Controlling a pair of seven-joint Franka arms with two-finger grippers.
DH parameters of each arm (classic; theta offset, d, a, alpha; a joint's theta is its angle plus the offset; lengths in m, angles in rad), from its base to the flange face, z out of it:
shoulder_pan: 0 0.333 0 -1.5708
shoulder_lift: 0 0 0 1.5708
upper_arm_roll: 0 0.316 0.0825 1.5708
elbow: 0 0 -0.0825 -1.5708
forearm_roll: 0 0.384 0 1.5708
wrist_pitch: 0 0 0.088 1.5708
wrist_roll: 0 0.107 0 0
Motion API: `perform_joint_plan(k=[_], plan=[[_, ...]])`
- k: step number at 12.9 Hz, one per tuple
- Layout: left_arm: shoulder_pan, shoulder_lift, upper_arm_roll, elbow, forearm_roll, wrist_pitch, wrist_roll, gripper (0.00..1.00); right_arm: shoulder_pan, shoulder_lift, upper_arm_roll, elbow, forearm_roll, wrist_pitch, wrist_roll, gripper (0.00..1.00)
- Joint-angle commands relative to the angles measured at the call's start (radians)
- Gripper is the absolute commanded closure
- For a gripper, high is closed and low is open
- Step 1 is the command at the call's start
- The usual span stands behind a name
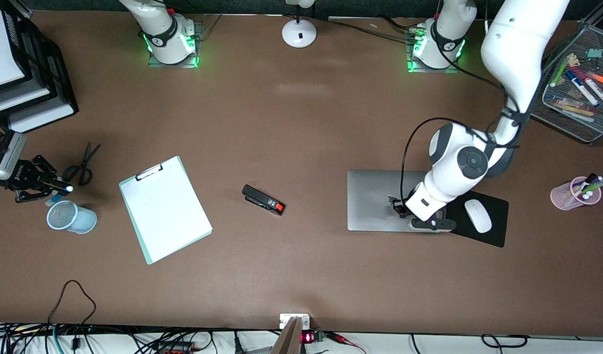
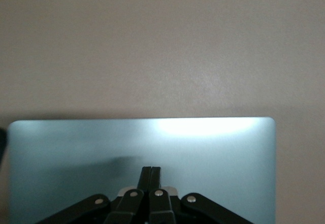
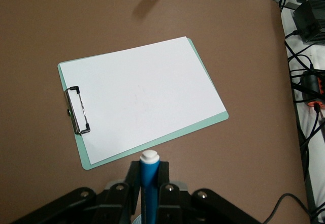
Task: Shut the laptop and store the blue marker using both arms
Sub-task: 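Lower the marker into the light blue cup while the left gripper presses the lid shut, then raise the left gripper off the closed laptop and withdraw it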
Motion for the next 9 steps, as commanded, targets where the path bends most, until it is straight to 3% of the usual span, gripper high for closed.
perform_joint_plan(k=[1, 9], plan=[[0.003, -0.083, -0.002, 0.058, 0.030, -0.201, 0.009, 1.00, -0.039, 0.061, 0.010, 0.060, 0.062, -0.084, -0.042, 0.89], [0.044, -0.141, 0.004, 0.320, 0.030, -0.679, 0.205, 1.00, -0.102, 0.156, 0.010, 0.169, 0.140, -0.178, -0.148, 0.89]])
